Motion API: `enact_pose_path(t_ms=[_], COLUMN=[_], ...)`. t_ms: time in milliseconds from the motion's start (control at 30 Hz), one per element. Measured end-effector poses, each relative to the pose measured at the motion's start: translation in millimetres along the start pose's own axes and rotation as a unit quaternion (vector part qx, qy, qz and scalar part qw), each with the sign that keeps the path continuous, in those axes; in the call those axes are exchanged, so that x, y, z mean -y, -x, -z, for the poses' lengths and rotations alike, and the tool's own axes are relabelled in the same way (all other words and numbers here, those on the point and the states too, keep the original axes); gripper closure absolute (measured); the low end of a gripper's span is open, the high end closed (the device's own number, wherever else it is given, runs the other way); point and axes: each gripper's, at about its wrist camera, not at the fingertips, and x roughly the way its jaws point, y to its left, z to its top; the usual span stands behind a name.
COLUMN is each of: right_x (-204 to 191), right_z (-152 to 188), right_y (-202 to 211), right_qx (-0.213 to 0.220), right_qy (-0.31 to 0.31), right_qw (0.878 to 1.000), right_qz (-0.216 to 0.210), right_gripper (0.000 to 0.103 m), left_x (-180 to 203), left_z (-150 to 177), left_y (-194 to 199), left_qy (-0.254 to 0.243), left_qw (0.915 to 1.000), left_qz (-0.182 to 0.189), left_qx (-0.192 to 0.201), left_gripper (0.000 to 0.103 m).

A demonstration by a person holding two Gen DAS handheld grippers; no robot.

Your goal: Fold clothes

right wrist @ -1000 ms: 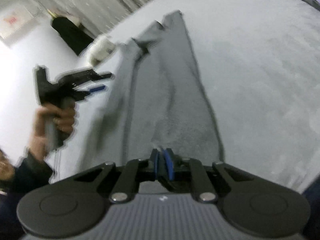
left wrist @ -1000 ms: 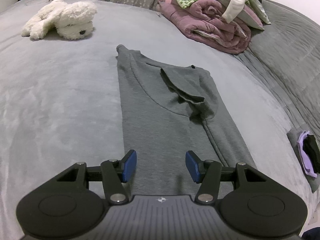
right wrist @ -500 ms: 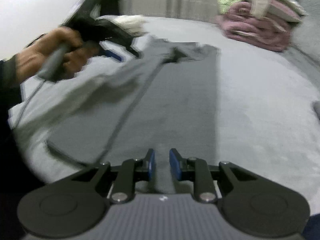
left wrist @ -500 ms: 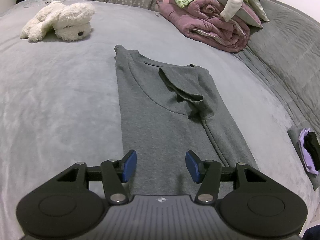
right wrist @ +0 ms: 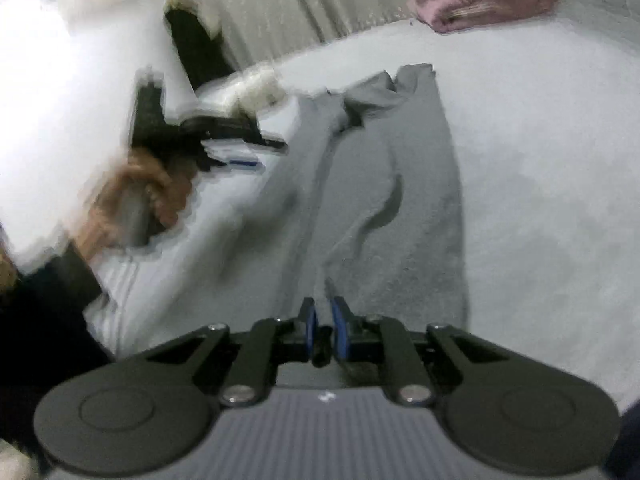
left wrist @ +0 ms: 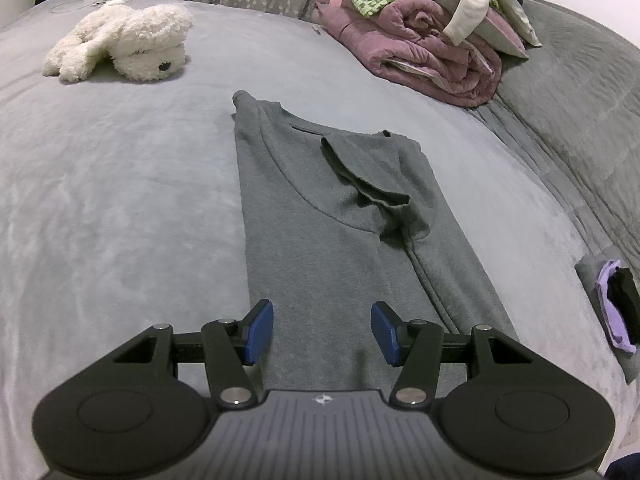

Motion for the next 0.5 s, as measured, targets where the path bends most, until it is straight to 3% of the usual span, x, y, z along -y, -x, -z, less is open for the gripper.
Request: enact_pose_path(t_ms=[67,200,300,367,500], right_x=[9.8,4.9,-13.4,-22.0,-24.8], right_z=[-0.1,11.5,14.7,14.4,18.6], right_y=[-2.0,-24.2,-21.9,-24.9,-39.0], right_qx=[-0.01,-0.049,-0.043,-0.044,-0.066], right_qy=[-0.027,0.025,0.081,0.108,0.135], right_qw=[0.999,0.997,0.994,0.991,0.983], right_qz=[-0.014,0.049,0.057,0.061,0.102], right_gripper=[0.091,0.083,0.076,0.076,0.089], left_x=[-0.4,-0.4,-1.1,-2.0,-1.5], left_z=[0.2,0.1,0.2,0.6,0.5], left_y=[-0.9,-1.3,-1.9,-2.7,-1.9], left_qy=[0.0,-0.001,0.0,0.001,0.0], left_qw=[1.0,1.0,1.0,1.0,1.0], left_qz=[-0.002,-0.005,-0.006,-0.007,-0.005], left_qx=[-0.001,0.0,0.0,0.0,0.0], left_gripper=[0.05,0.05,0.05,0.05,0.05])
